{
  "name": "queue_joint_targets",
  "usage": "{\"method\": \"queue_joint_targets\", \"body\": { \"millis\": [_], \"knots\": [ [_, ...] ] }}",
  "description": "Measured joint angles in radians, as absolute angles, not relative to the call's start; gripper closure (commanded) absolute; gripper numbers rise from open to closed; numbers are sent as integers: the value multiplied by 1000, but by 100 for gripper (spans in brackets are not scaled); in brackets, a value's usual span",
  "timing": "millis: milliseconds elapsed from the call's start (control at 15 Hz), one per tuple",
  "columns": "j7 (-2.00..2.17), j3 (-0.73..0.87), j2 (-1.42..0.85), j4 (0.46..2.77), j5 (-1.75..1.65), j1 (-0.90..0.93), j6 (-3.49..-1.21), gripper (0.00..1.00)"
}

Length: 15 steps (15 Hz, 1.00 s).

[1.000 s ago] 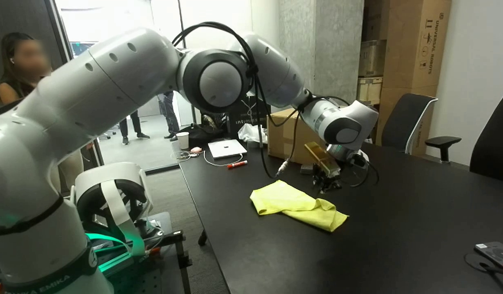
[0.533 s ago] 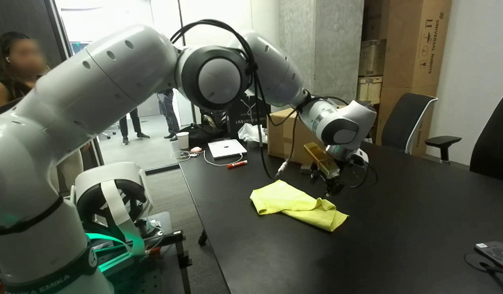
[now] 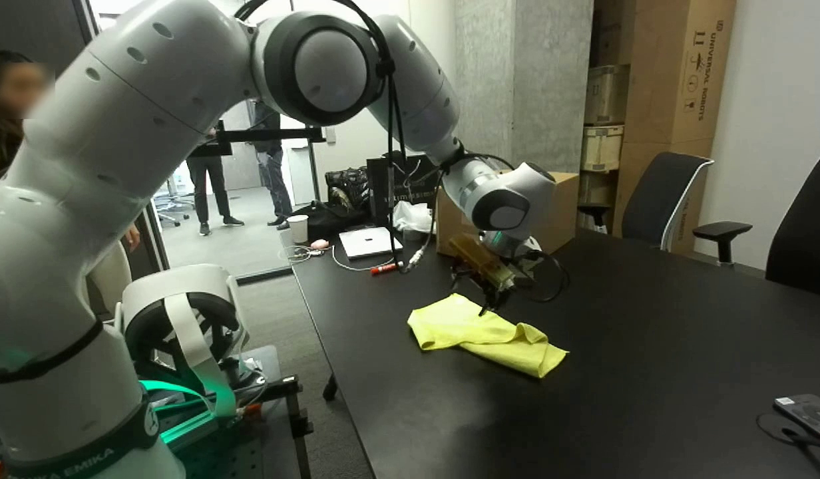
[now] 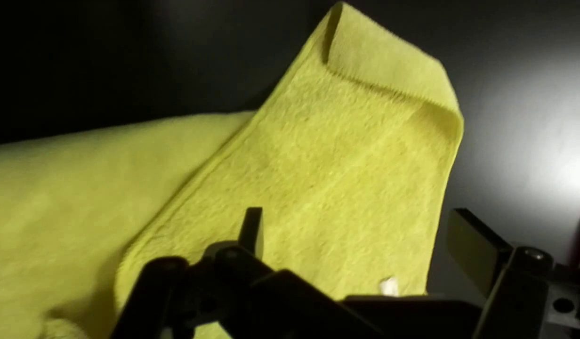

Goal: Fold the cloth

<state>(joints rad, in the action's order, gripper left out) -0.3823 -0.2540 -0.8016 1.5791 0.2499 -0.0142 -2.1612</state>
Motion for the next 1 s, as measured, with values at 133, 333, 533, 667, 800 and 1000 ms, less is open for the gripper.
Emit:
{"method": "queue_joint_targets", "body": {
  "millis": [133, 333, 533, 667, 800, 1000],
  "knots": [
    [-457, -283, -749, 1680, 249, -13, -2188, 0],
    [-512, -305, -674, 1832, 241, -1, -2246, 0],
    [-524, -307, -623, 1966, 222, 23, -2318, 0],
    [-520, -307, -608, 2037, 209, 42, -2383, 0],
    [-514, -310, -606, 2085, 209, 59, -2453, 0],
    [-492, -323, -606, 2131, 208, 82, -2554, 0]
  ]
}}
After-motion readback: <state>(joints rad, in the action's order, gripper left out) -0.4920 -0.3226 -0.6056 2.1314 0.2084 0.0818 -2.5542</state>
